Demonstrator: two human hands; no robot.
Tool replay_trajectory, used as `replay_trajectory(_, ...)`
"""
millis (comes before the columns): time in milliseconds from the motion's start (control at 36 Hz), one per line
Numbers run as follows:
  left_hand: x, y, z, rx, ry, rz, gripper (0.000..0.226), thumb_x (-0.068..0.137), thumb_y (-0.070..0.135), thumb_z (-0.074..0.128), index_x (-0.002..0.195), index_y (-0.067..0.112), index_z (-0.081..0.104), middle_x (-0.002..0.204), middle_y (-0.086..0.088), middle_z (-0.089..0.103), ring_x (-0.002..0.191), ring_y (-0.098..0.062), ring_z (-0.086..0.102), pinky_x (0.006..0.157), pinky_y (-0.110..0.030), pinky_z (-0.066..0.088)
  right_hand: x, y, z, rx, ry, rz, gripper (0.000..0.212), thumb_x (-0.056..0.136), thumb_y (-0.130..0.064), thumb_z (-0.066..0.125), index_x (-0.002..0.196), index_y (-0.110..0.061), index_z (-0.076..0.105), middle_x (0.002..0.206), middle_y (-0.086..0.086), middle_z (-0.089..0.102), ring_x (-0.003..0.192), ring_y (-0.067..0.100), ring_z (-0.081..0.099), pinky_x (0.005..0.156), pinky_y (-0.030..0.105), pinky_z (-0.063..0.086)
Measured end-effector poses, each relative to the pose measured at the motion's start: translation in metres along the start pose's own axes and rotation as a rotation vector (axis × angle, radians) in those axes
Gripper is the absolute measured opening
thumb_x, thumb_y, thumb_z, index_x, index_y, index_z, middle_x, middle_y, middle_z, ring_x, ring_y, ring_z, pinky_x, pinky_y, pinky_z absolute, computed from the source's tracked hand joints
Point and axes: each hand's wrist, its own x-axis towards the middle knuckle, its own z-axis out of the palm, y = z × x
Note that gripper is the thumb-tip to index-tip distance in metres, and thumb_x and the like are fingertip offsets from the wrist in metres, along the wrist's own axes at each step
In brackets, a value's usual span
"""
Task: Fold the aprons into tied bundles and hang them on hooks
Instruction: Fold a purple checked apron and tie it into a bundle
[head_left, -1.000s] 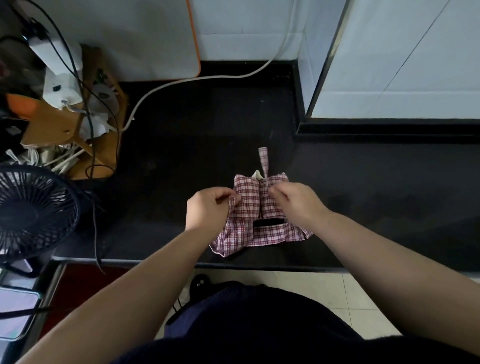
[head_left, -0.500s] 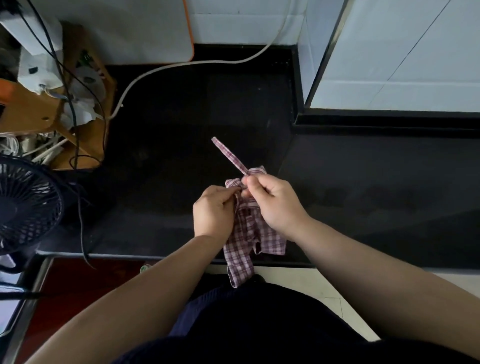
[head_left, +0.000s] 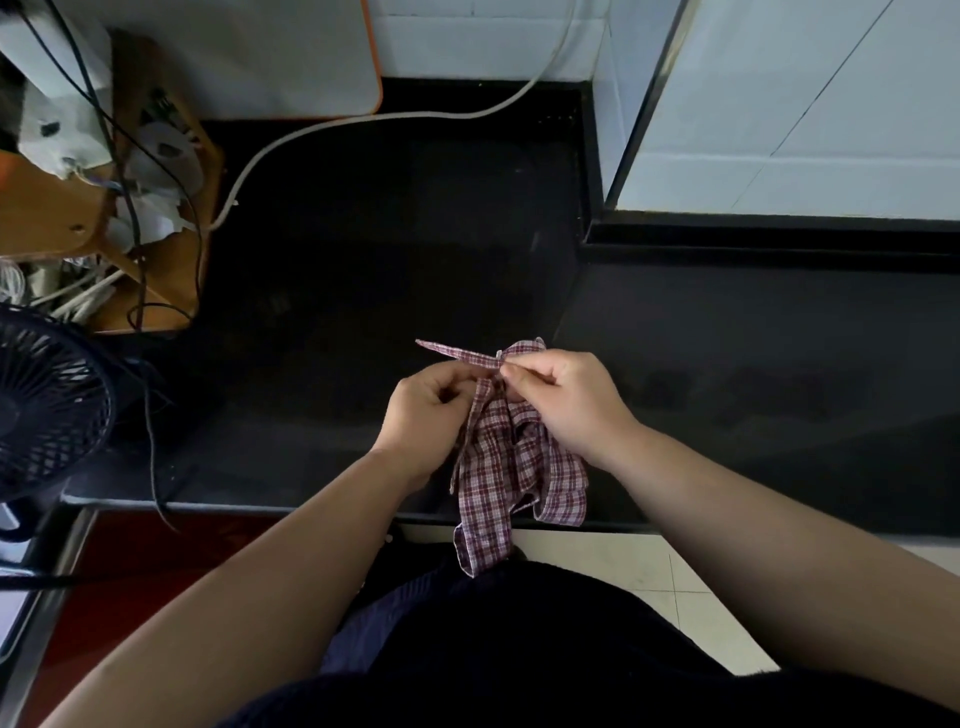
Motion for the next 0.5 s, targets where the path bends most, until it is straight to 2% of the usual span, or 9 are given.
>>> replay_trajectory(56,0.002,0.002,0.002,0.003,-0.037,0.001,0.023,0.090,0.001,0.062,0.091,0.023,0.070,0.068,0.010,0.062,0.066,-0.006,0.061,0.064,-0.017,0.052,-0.004,0.004,-0.001,-0.059,-0.026,-0.034,0.022,0.093,-0.015,0.059,0.111,-0.009,0.070,0.096,-0.006,0.070,0.086,-0.003,0.062,0.080,0.009,0.048)
replay_trajectory(167,0.006,0.007,0.003,-0.031,-0.111,-0.035,0.018,0.086,0.003,0.067,0.092,0.020,0.070,0.075,0.004,0.066,0.073,-0.006,0.065,0.069,-0.017,0.054,-0.008,0.006,-0.005,-0.142,-0.103,-0.043,0.027,0.096,-0.019,0.055,0.119,-0.012,0.066,0.114,-0.002,0.068,0.103,0.002,0.060,0.090,0.013,0.047)
replay_trajectory(194,0.006,0.007,0.003,-0.013,-0.120,-0.030,0.018,0.086,0.003,0.067,0.091,0.020,0.070,0.078,0.003,0.068,0.076,-0.006,0.065,0.071,-0.018,0.054,-0.008,0.006,-0.007,-0.168,-0.128,-0.042,0.027,0.096,-0.019,0.053,0.120,-0.013,0.066,0.112,-0.001,0.069,0.101,0.005,0.062,0.087,0.015,0.049)
replay_trajectory(278,0.008,0.007,0.000,0.003,-0.119,-0.012,0.019,0.087,0.001,0.065,0.086,0.019,0.069,0.088,-0.001,0.069,0.085,-0.010,0.066,0.078,-0.021,0.053,-0.007,0.001,-0.010,-0.210,-0.208,-0.013,0.028,0.098,-0.017,0.050,0.122,-0.015,0.064,0.094,0.001,0.071,0.078,0.014,0.065,0.070,0.023,0.050)
replay_trajectory(306,0.008,0.008,0.000,-0.002,-0.127,-0.017,0.018,0.087,0.001,0.065,0.084,0.018,0.068,0.090,-0.003,0.069,0.086,-0.012,0.066,0.079,-0.024,0.054,-0.007,0.001,-0.012,-0.195,-0.220,-0.003,0.028,0.097,-0.017,0.052,0.123,-0.016,0.063,0.094,-0.001,0.070,0.078,0.012,0.064,0.068,0.021,0.050)
replay_trajectory(389,0.008,0.009,0.001,-0.010,-0.166,-0.039,0.009,0.087,0.004,0.066,0.082,0.012,0.065,0.083,-0.004,0.068,0.081,-0.014,0.066,0.074,-0.024,0.054,-0.007,0.003,-0.013,-0.098,-0.181,0.035,0.030,0.091,-0.021,0.062,0.121,-0.018,0.063,0.103,-0.010,0.065,0.096,0.002,0.061,0.080,0.011,0.048)
replay_trajectory(444,0.008,0.010,0.002,0.023,-0.178,-0.027,0.004,0.086,0.007,0.068,0.085,0.007,0.064,0.082,-0.008,0.065,0.078,-0.014,0.064,0.073,-0.024,0.055,-0.006,0.003,-0.012,-0.038,-0.153,0.073,0.021,0.090,-0.022,0.064,0.109,-0.014,0.067,0.098,-0.006,0.066,0.094,0.007,0.063,0.080,0.017,0.051)
replay_trajectory(500,0.008,0.011,0.002,0.079,-0.197,-0.002,0.005,0.087,0.008,0.068,0.086,0.006,0.063,0.086,-0.015,0.064,0.081,-0.018,0.064,0.078,-0.030,0.056,-0.002,0.003,-0.010,-0.015,-0.107,0.101,0.020,0.091,-0.027,0.062,0.087,-0.009,0.068,0.081,0.003,0.068,0.076,0.007,0.065,0.069,0.024,0.052)
